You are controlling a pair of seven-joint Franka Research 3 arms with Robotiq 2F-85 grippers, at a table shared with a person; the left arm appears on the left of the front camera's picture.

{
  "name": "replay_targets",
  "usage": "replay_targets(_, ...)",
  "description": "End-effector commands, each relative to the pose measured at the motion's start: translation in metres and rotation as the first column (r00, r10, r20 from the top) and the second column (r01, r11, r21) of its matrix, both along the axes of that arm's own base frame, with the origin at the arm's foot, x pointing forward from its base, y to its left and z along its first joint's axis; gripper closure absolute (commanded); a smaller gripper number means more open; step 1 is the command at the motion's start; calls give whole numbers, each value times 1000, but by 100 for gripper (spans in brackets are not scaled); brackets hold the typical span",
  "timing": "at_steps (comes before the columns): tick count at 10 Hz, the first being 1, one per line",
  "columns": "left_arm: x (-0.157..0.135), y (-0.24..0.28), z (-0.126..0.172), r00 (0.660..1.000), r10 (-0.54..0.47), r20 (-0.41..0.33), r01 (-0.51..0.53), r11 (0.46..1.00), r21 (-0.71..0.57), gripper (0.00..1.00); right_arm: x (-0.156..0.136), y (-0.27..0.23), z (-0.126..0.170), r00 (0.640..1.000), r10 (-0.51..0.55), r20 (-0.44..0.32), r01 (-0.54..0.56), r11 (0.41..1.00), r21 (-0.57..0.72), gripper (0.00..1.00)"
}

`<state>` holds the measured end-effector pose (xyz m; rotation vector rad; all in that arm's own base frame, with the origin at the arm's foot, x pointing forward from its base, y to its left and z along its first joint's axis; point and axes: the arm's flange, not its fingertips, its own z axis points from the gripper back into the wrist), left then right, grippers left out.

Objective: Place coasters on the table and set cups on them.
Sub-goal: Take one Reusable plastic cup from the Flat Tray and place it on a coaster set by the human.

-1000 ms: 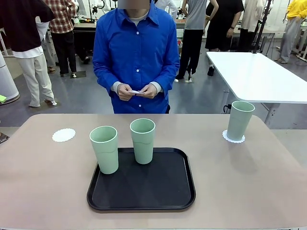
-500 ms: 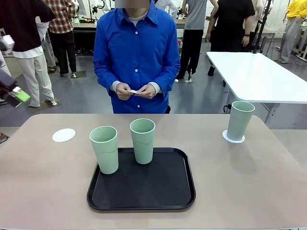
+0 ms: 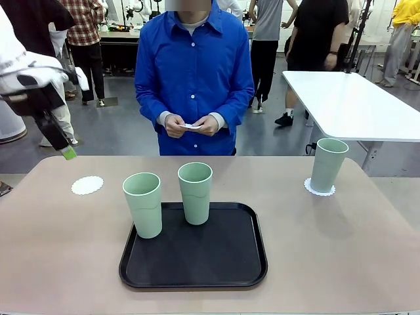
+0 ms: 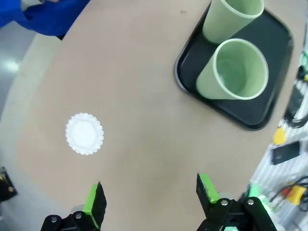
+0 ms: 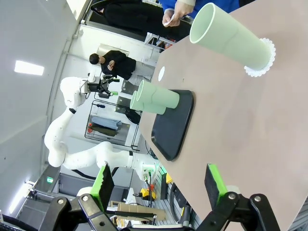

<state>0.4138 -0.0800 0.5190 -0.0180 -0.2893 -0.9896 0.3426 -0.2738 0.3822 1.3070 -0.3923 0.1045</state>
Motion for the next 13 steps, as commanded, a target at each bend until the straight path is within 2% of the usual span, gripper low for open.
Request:
replay_targets(1,-2,-3,-26,999,-18,31,16,998,53,0,-1,0,1,1000,1,1,-1,1000,-1,0)
replay_targets(2,-2,-3,-23,999,46,-20,-45,999,10,0,-1,0,1,1000,1,1,-1,1000,-1,0)
replay_targets(3,-1,-6,-16,999,-27,20,26,999,34,0,-1,0,1,1000,1,1,-1,1000,-1,0)
replay_targets(7,-1,-7,-20,1000,-20,16,20,1000,21,0,-1,0,1,1000,1,1,-1,1000,-1,0)
replay_targets(8,-6,-2,-27,963,-242,118,261,948,-181,0,-1,0,1,1000,1,1,-1,1000,-1,0)
replay_targets(9,-10,5,-31,920,-350,176,390,857,-337,0,-1,0,1,1000,1,1,-1,1000,-1,0)
replay_targets(10,-14,20,-38,878,-407,251,478,762,-437,0,-1,0,1,1000,1,1,-1,1000,-1,0)
replay_targets(11,-13,39,-49,857,-394,334,515,688,-511,0,-1,0,1,1000,1,1,-1,1000,-1,0)
replay_targets(13,-6,73,-82,829,-392,398,557,528,-641,0,-1,0,1,1000,1,1,-1,1000,-1,0)
